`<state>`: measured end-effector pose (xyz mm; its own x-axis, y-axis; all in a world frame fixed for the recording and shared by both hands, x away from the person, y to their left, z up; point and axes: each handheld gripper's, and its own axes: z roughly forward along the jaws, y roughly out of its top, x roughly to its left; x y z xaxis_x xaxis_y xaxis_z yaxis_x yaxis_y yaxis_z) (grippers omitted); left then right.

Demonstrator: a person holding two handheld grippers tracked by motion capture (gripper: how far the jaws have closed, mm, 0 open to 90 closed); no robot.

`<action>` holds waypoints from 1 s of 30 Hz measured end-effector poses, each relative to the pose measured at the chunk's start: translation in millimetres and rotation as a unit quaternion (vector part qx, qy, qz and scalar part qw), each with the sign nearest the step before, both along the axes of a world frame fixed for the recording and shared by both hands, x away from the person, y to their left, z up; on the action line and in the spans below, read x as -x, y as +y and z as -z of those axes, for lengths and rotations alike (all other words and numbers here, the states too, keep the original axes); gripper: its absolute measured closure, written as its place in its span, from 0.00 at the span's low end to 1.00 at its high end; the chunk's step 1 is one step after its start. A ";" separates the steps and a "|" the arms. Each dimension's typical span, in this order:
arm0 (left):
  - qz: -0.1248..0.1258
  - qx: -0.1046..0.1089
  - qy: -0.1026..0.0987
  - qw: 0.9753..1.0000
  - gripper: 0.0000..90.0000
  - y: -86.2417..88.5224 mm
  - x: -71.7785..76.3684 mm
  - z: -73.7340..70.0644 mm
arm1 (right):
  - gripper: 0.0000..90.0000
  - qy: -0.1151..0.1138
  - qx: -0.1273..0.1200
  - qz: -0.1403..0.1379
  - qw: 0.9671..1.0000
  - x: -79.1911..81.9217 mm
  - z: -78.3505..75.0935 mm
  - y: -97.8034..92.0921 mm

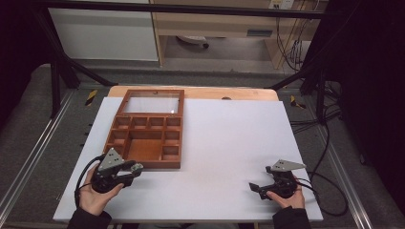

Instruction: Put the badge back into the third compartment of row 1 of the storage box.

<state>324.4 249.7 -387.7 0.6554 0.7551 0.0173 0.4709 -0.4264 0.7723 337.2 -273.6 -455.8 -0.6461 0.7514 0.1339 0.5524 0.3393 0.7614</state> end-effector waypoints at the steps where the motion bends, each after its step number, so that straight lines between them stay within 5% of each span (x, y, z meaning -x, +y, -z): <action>1: 0.000 0.000 -0.001 1.000 0.64 0.2 -0.3 -0.7 | 0.01 0.000 0.000 0.000 1.000 0.0 -0.1 0.0; 30: -0.018 0.008 -0.013 1.000 0.64 4.4 -18.0 -11.8 | 0.01 0.001 0.001 0.000 1.000 0.0 0.1 0.1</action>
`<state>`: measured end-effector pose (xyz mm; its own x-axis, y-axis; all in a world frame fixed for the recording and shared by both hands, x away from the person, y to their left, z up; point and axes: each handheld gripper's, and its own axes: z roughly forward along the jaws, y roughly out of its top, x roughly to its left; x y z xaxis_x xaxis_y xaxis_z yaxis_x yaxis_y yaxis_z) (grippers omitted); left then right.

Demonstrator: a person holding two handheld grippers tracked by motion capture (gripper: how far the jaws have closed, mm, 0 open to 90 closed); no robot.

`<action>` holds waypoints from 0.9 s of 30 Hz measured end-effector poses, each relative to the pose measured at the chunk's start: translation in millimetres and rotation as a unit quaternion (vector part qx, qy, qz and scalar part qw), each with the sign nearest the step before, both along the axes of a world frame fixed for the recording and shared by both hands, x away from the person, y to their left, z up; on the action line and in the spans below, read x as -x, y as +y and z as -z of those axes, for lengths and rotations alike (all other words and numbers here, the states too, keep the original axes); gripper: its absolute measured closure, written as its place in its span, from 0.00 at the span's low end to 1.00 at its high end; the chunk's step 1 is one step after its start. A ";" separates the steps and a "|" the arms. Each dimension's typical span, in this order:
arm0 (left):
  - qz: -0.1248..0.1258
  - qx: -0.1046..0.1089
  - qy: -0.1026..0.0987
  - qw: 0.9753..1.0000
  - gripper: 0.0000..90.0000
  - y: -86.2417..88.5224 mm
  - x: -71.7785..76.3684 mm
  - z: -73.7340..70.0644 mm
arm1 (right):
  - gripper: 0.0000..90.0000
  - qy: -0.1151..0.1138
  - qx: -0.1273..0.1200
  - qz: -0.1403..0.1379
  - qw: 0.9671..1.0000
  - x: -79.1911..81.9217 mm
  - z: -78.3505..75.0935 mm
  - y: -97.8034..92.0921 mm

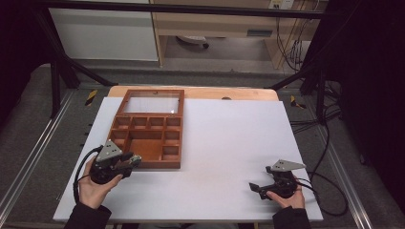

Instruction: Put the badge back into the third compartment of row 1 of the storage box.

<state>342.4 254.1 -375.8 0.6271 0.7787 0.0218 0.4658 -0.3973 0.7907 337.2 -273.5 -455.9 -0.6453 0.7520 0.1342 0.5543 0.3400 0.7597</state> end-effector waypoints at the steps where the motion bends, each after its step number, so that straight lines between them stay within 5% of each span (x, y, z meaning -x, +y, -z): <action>1: -0.001 0.000 0.000 1.000 0.64 0.2 -0.9 -0.7 | 0.01 0.000 0.000 0.000 1.000 0.0 0.0 0.0; 27: -0.019 0.000 -0.007 1.000 0.64 -2.6 -28.0 -15.2 | 0.01 -0.001 0.001 0.000 1.000 -0.2 0.4 0.2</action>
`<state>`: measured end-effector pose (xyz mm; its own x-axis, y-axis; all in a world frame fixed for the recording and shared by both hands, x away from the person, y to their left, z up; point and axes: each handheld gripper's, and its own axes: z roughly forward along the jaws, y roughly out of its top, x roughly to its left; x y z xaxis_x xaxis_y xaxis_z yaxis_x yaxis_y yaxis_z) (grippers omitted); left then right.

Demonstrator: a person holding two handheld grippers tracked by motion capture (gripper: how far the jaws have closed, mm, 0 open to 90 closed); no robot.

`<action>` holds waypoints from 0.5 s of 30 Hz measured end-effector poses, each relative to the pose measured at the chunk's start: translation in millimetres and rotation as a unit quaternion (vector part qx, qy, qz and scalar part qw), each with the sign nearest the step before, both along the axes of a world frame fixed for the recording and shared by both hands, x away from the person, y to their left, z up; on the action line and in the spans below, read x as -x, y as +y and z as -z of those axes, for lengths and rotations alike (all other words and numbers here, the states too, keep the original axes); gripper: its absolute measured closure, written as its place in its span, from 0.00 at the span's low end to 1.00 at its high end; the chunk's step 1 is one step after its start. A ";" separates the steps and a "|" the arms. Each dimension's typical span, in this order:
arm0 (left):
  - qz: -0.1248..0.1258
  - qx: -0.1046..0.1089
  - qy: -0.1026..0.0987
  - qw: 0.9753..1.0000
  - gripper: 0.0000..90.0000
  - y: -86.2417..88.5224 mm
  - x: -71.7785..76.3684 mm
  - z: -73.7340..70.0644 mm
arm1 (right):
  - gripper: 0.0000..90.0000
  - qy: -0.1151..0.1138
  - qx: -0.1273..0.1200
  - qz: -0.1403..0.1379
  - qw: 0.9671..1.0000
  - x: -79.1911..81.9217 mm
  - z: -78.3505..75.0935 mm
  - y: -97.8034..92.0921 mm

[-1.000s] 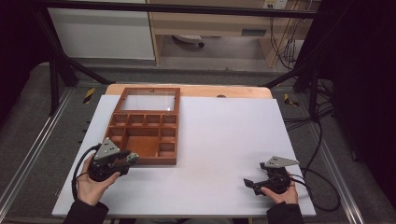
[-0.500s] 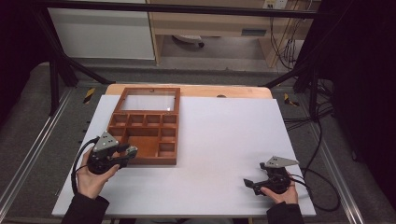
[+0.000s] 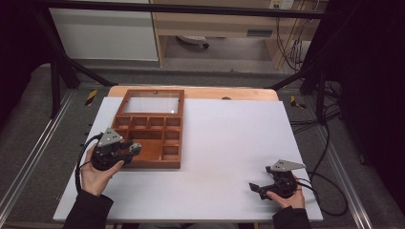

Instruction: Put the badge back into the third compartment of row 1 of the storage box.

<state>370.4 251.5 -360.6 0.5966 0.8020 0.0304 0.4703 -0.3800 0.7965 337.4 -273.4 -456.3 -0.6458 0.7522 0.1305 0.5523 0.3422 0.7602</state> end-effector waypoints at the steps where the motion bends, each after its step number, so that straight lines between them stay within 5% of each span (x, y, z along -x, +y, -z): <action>1: 0.001 0.000 0.000 1.000 0.64 -0.9 -1.5 -0.2 | 0.01 0.000 0.001 0.000 1.000 0.0 0.0 0.1; 15: -0.001 0.001 0.003 1.000 0.64 -11.7 -18.5 -2.1 | 0.01 0.001 0.001 0.000 1.000 0.0 0.0 0.2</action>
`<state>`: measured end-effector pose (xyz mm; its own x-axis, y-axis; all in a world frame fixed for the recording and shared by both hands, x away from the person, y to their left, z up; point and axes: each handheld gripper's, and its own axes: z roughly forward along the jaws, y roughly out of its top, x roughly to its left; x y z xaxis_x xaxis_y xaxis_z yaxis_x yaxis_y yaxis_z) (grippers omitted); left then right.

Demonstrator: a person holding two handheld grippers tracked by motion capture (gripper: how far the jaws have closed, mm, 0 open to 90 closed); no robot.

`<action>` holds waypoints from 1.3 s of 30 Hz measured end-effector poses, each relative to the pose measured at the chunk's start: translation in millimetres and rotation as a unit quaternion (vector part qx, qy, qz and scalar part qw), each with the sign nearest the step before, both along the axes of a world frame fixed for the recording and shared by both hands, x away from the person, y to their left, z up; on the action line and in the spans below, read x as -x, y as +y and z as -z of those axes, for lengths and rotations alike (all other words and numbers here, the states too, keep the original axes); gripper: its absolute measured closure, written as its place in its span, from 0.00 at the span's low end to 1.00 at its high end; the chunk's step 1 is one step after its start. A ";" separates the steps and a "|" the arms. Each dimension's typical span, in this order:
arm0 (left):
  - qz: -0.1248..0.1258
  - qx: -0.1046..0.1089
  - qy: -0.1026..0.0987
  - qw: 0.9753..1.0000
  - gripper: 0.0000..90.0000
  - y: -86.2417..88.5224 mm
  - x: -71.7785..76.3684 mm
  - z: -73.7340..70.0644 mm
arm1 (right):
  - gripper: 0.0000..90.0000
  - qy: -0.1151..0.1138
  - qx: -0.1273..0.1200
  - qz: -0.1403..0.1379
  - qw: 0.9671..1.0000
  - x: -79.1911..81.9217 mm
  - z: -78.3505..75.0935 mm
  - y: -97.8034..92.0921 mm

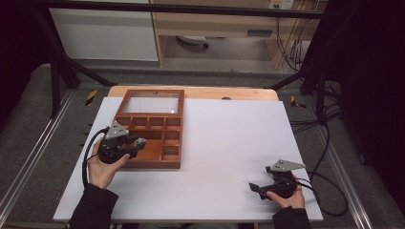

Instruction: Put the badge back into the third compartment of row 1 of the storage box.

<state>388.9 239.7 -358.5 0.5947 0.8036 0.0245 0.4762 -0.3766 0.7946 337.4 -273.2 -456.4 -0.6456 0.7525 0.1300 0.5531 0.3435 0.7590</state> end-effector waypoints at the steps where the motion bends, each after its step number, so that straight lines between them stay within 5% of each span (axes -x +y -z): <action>1: -0.001 0.001 -0.001 1.000 0.64 -0.9 -1.1 -0.2 | 0.01 0.000 0.000 0.000 1.000 0.0 0.0 0.0; 39: -0.023 -0.013 0.003 1.000 0.64 -11.6 -40.6 -1.2 | 0.01 -0.001 0.001 -0.001 1.000 0.0 -0.1 -0.2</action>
